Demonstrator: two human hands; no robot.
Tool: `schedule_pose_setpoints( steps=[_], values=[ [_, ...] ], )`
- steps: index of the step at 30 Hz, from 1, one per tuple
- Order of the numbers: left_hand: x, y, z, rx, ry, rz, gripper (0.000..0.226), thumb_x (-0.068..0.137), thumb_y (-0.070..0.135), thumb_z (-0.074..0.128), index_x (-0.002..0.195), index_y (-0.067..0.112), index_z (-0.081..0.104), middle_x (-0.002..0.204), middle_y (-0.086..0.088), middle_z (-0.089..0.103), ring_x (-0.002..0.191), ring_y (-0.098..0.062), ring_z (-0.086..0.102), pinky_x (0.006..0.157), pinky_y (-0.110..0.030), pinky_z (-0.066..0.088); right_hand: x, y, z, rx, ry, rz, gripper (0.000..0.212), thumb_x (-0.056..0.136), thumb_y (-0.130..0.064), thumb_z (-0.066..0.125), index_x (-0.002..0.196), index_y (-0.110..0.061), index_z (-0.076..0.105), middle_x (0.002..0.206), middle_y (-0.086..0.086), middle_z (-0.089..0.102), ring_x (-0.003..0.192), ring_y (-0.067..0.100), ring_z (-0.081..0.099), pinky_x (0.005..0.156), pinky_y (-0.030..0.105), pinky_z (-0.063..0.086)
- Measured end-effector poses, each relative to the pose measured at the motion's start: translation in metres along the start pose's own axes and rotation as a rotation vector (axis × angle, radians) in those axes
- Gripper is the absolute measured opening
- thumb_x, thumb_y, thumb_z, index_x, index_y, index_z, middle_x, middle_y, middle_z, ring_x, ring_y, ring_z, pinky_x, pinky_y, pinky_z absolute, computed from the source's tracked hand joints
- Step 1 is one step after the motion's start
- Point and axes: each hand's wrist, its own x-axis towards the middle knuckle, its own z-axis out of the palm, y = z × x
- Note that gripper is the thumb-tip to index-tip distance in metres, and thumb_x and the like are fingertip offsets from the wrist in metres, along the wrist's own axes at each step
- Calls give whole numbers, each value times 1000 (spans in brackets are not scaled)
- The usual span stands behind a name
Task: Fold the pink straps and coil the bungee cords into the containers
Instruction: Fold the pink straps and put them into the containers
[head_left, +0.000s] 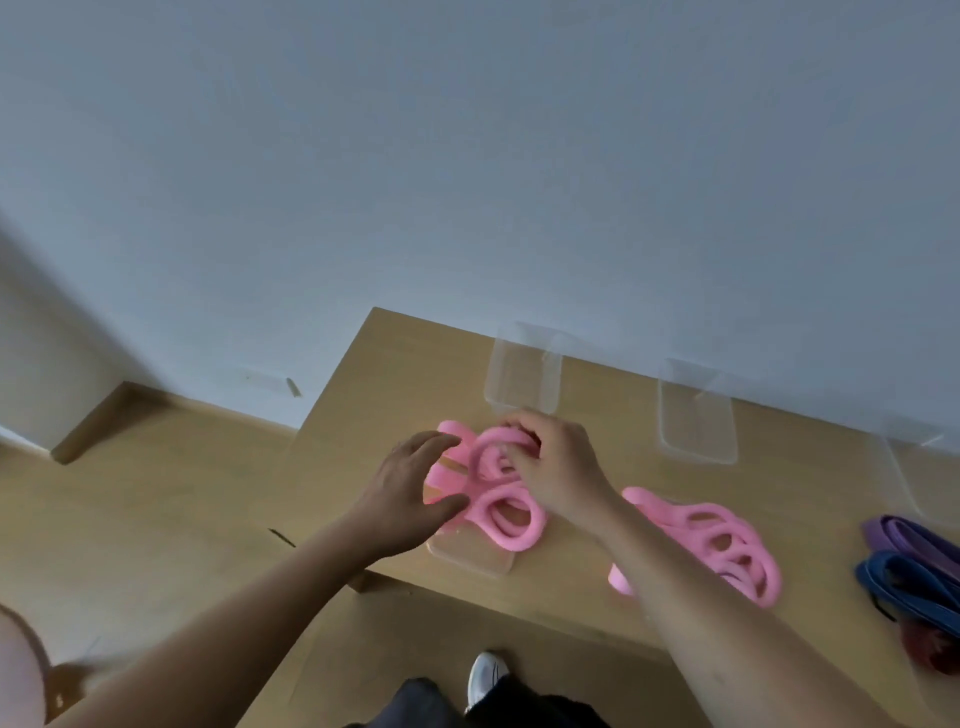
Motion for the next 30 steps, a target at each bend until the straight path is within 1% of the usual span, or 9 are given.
schedule_pose_setpoints(
  steps=[2, 4, 6, 9, 11, 15, 18, 25, 30],
  values=[
    [16, 21, -9, -160, -23, -8, 47, 89, 26, 76, 134, 24, 61, 132, 2, 67, 121, -17, 61, 106, -38, 48, 15, -17, -27, 123, -3, -52, 23, 86, -6, 69, 104, -20, 73, 84, -15, 70, 71, 2, 65, 68, 17, 51],
    [31, 43, -20, -294, -24, -56, 23, 92, 20, 74, 114, 27, 69, 107, 2, 76, 102, -19, 70, 93, -45, 56, 29, -32, -54, 247, 9, -41, 26, 88, -7, 71, 111, -19, 73, 82, -8, 72, 66, 11, 69, 64, 26, 58],
    [44, 62, -32, -393, 2, -80, 8, 95, 14, 71, 101, 18, 72, 90, -2, 79, 90, -23, 75, 88, -47, 59, 42, -42, -81, 339, 54, 3, 24, 90, -13, 72, 112, -21, 71, 77, 0, 73, 56, 19, 69, 54, 34, 59],
    [58, 96, -51, -564, 41, -60, 7, 100, 10, 66, 105, 13, 67, 87, -5, 80, 82, -24, 78, 82, -42, 64, 58, -51, -116, 495, 156, 50, 8, 93, -17, 68, 98, -20, 73, 77, 4, 74, 66, 28, 73, 62, 45, 62],
    [64, 117, -62, -639, 82, -51, 6, 101, 10, 65, 107, 10, 65, 89, -8, 80, 79, -29, 77, 74, -37, 64, 65, -54, -135, 553, 210, 27, 17, 97, -13, 61, 92, -18, 77, 79, 3, 76, 74, 26, 74, 70, 49, 63],
    [74, 149, -76, -762, 162, -12, 15, 99, 14, 69, 107, 2, 70, 90, -11, 80, 74, -29, 76, 63, -30, 62, 68, -54, -162, 531, 259, -91, 15, 94, -16, 65, 95, -18, 80, 83, -2, 76, 79, 20, 74, 81, 41, 62],
    [84, 162, -85, -815, 201, 46, 18, 96, 18, 71, 109, 4, 72, 92, -10, 80, 76, -28, 77, 67, -32, 62, 65, -62, -173, 438, 317, -188, 9, 89, -21, 74, 93, -27, 79, 91, -15, 76, 89, 7, 72, 80, 21, 57],
    [90, 158, -100, -935, 74, 210, 24, 92, 28, 66, 107, 14, 78, 105, -11, 79, 96, -32, 77, 81, -32, 61, 56, -88, -162, -51, 572, -448, 15, 77, -7, 83, 89, -15, 81, 90, -8, 76, 94, 15, 66, 81, 30, 54],
    [89, 146, -112, -979, 59, 238, 29, 93, 34, 67, 106, 10, 78, 102, -16, 79, 98, -33, 76, 86, -37, 62, 52, -103, -143, -177, 647, -498, 16, 75, -5, 84, 89, -13, 81, 91, -3, 75, 92, 23, 63, 79, 29, 52]
  ],
)
